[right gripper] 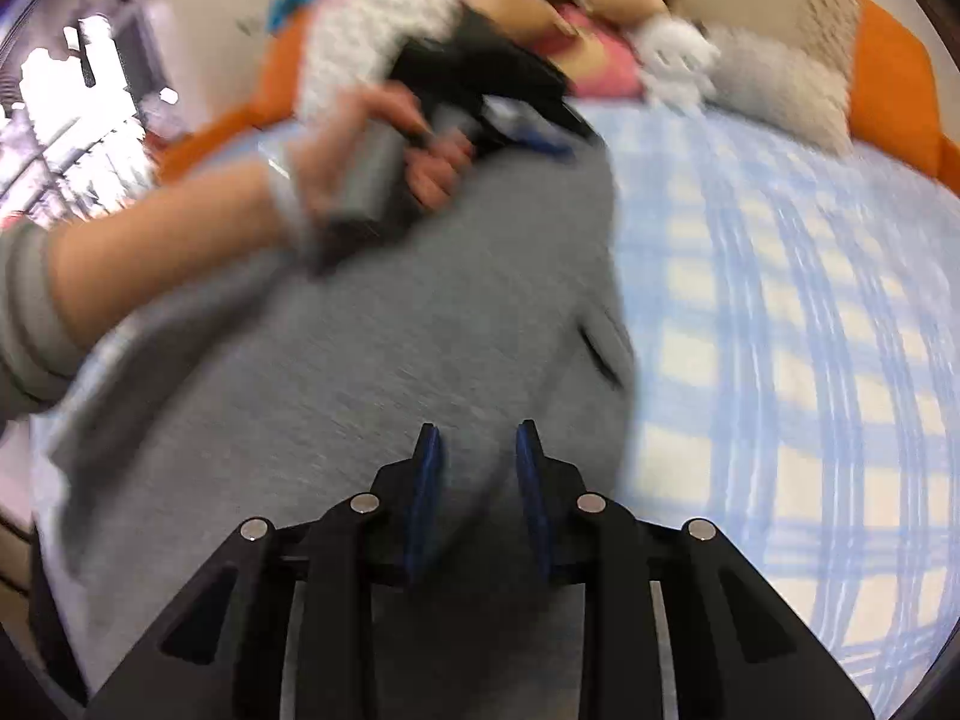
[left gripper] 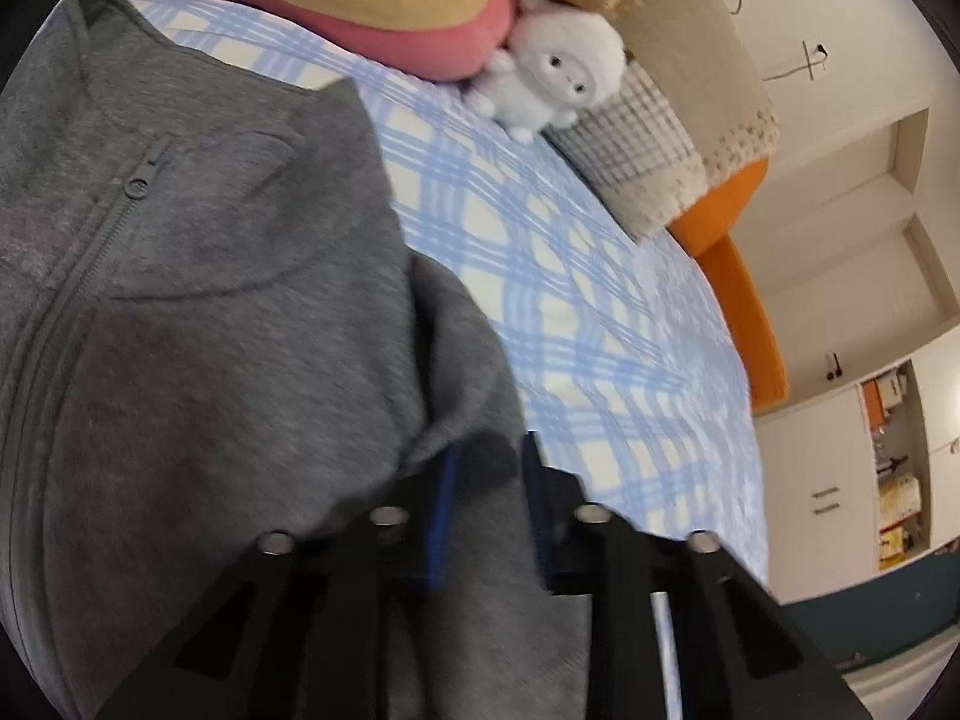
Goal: Fold large clothes
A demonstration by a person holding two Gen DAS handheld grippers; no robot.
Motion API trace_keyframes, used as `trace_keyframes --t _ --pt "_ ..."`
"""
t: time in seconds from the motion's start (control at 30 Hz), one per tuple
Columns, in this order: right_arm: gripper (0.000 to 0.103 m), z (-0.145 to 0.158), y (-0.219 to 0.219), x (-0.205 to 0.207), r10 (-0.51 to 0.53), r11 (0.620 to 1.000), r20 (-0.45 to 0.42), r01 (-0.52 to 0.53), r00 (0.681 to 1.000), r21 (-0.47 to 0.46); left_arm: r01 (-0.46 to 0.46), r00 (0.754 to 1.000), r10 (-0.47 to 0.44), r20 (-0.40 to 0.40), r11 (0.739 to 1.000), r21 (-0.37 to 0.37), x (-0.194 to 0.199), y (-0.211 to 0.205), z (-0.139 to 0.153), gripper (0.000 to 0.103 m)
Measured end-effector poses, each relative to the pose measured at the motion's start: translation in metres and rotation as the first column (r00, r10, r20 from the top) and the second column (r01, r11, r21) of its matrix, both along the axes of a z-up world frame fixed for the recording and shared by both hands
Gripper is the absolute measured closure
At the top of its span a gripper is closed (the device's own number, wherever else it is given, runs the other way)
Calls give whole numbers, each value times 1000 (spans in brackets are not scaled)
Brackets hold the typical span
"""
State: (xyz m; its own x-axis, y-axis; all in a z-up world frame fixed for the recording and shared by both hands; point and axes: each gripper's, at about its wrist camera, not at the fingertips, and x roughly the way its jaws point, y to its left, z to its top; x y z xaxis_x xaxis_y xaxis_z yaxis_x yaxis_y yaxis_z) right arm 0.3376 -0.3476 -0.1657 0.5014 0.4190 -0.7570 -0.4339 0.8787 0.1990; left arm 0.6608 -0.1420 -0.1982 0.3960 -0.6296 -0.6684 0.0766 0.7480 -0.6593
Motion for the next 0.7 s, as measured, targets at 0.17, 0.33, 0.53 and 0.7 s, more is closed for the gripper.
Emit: trace_keyframes --t 0.17,0.33,0.53,0.7 --pt "73 4 20 -13 -6 991 69 15 998 -129 -12 1000 12 9 1000 -14 4 5 -5 95" --pt "58 -2 10 -14 -43 992 91 53 995 -111 16 993 -15 118 1000 -4 -39 17 46 24" --pt "52 1 16 -16 -54 981 140 78 989 -175 43 959 -32 282 999 -33 -176 101 122 10" --pt "50 0 16 -12 -58 979 144 85 988 -184 -116 934 41 354 974 193 -300 215 149 8"
